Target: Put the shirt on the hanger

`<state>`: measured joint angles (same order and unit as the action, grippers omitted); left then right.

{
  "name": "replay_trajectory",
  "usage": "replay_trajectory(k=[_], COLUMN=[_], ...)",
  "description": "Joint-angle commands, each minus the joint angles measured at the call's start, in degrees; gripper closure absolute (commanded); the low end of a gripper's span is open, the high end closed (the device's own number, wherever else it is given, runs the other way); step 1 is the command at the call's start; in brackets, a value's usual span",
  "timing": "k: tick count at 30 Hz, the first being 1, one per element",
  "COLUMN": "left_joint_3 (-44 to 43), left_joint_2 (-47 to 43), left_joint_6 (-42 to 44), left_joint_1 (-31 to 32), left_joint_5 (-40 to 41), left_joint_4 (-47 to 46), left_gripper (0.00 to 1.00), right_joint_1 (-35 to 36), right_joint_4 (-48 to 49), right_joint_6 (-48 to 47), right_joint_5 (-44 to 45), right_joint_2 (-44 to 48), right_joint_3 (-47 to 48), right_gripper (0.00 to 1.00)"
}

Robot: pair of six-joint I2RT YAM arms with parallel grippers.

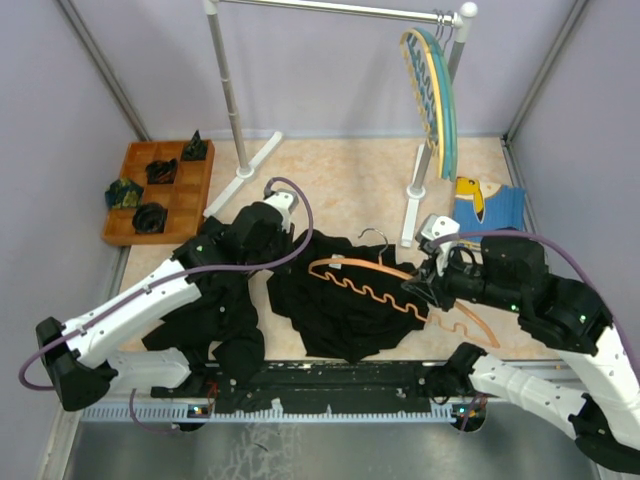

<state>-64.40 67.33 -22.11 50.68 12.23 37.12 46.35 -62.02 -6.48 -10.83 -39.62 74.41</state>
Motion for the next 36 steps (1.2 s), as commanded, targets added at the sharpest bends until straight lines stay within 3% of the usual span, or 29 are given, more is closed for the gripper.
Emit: replay_trajectory(k=[1, 11, 19, 27, 33, 36], left_joint_3=[-2.97, -9.89, -26.24, -41.09, -47.80, -49.31], left_joint_2=[0.47, 2.06, 4.60, 12.63, 16.02, 16.87], left_joint_6=[1.81, 5.89, 12.14, 17.09, 19.30, 19.53], left_joint_1=[-0.31, -0.30, -0.27, -0.18, 0.50, 1.43], left_joint_5=[-1.93, -5.48, -5.04, -2.85, -3.28, -4.09], left_joint_4=[2.83, 6.98, 12.43, 20.93, 23.75, 23.47], left_gripper=[1.00, 1.00, 1.00, 1.00, 1.00, 1.00], right_joint_1=[0.43, 0.42, 0.41, 0.12, -7.94, -10.13], right_joint_4=[8.90, 16.22, 25.67, 40.14, 54.25, 60.86], right_joint_6=[0.06, 1.56, 7.93, 10.23, 16.01, 17.62], right_joint_5=[1.11, -1.50, -2.12, -6.18, -16.83, -17.16], right_joint_2=[-1.06, -2.22, -3.95, -6.25, -8.70, -9.06], right_joint_3=[-1.50, -4.17, -6.22, -10.68, -15.58, -18.45], right_gripper=[1.00, 1.00, 1.00, 1.00, 1.00, 1.00])
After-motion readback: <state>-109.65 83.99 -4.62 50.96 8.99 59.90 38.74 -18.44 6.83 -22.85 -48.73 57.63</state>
